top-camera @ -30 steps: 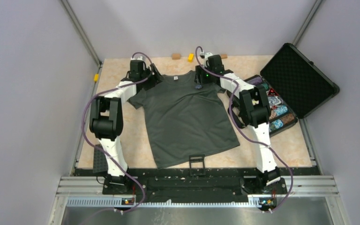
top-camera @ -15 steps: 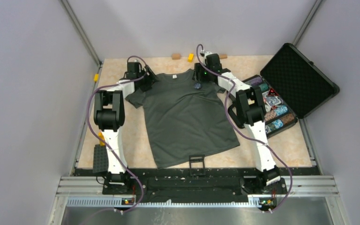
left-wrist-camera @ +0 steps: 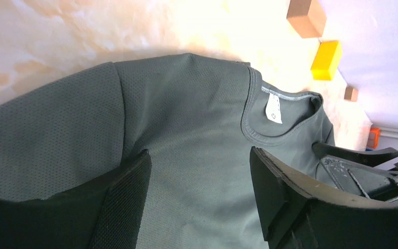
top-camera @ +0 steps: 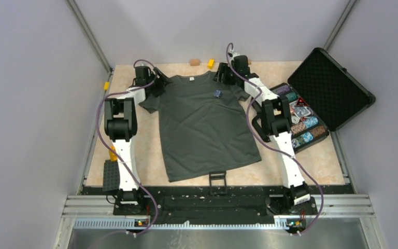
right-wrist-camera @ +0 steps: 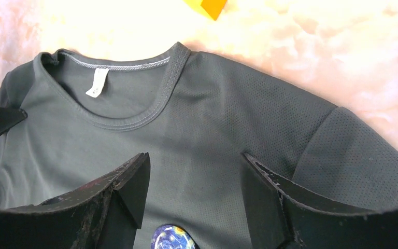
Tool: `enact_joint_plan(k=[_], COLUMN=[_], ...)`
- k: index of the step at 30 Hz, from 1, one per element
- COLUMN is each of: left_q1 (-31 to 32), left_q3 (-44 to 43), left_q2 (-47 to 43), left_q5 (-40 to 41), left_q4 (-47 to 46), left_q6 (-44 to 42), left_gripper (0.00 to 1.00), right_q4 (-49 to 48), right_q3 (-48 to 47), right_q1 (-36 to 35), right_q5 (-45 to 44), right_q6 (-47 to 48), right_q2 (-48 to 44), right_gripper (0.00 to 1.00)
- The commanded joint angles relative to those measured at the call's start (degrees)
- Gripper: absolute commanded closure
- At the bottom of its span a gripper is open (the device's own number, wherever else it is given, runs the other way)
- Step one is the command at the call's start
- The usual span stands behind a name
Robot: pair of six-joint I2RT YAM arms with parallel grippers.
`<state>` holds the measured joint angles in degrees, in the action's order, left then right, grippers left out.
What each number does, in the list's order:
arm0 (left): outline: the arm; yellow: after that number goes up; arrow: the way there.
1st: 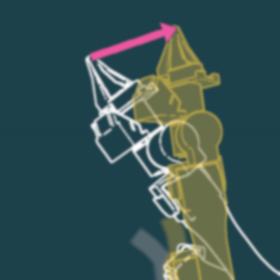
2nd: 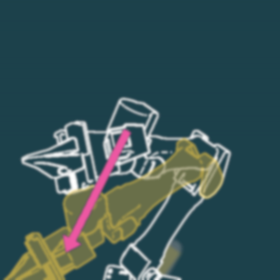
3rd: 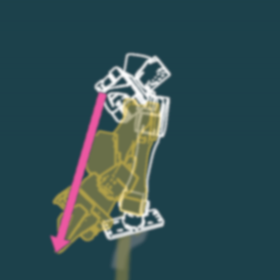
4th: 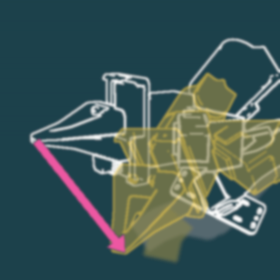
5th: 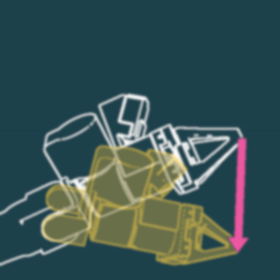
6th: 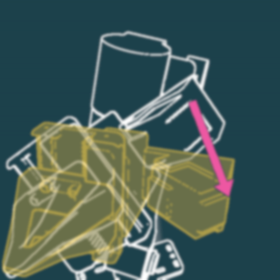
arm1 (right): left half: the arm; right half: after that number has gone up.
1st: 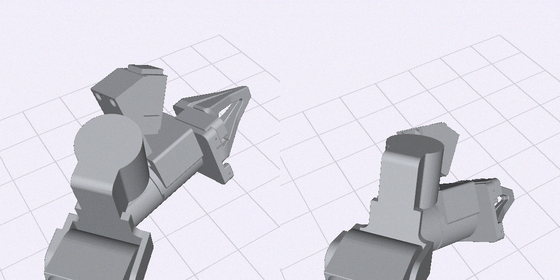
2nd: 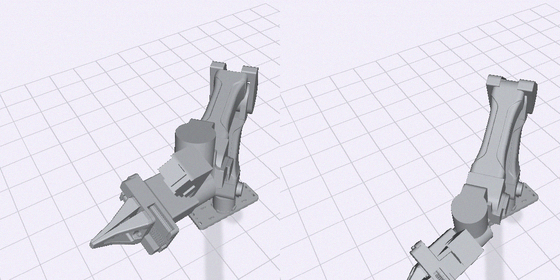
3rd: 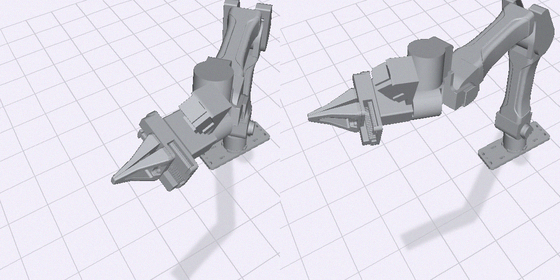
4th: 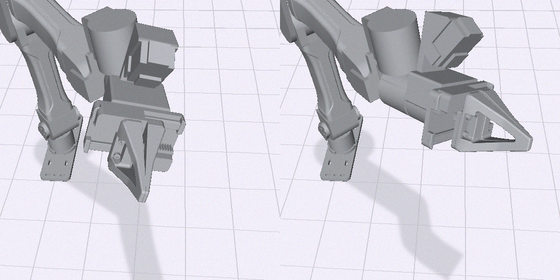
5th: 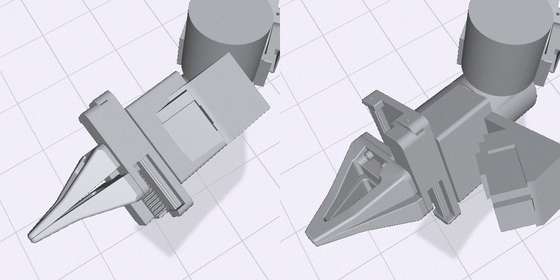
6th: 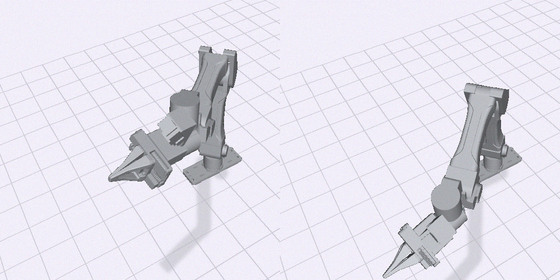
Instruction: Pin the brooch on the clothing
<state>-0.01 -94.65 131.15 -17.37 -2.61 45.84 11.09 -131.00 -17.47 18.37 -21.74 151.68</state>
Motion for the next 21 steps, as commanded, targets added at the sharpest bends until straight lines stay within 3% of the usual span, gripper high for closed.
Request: enact_joint_plan(k=[1,6,12,17,21], left_q1=[-2.2,-3.0,-3.0,-1.6,-0.3], left_q3=[-2.8,-6.2,-9.6,-11.5,-11.5], left_q2=[3.5,5.3,4.8,-0.5,-6.4], left_q5=[1.0,0.9,-3.5,-5.2,-3.9], left_q4=[0.5,1.0,-0.6,0.4,4.1], left_q6=[0.9,-0.1,-4.8,-11.5,-17.0], left_gripper=[0.26,0.26,0.25,0.2,0.18], right_q4=[0.8,-3.7,-5.4,-1.1,-2.2], right_q3=[-3.3,-6.5,-7.3,-3.5,8.8], right_q1=[0.9,1.4,1.3,1.3,1.0], right_q5=[1.9,7.1,11.6,12.5,12.1], right_q6=[-2.4,-1.6,2.6,7.2,9.0], right_q2=[4.3,6.7,4.2,-4.8,-17.3], right_gripper=[0.33,0.22,0.19,0.18,0.15])
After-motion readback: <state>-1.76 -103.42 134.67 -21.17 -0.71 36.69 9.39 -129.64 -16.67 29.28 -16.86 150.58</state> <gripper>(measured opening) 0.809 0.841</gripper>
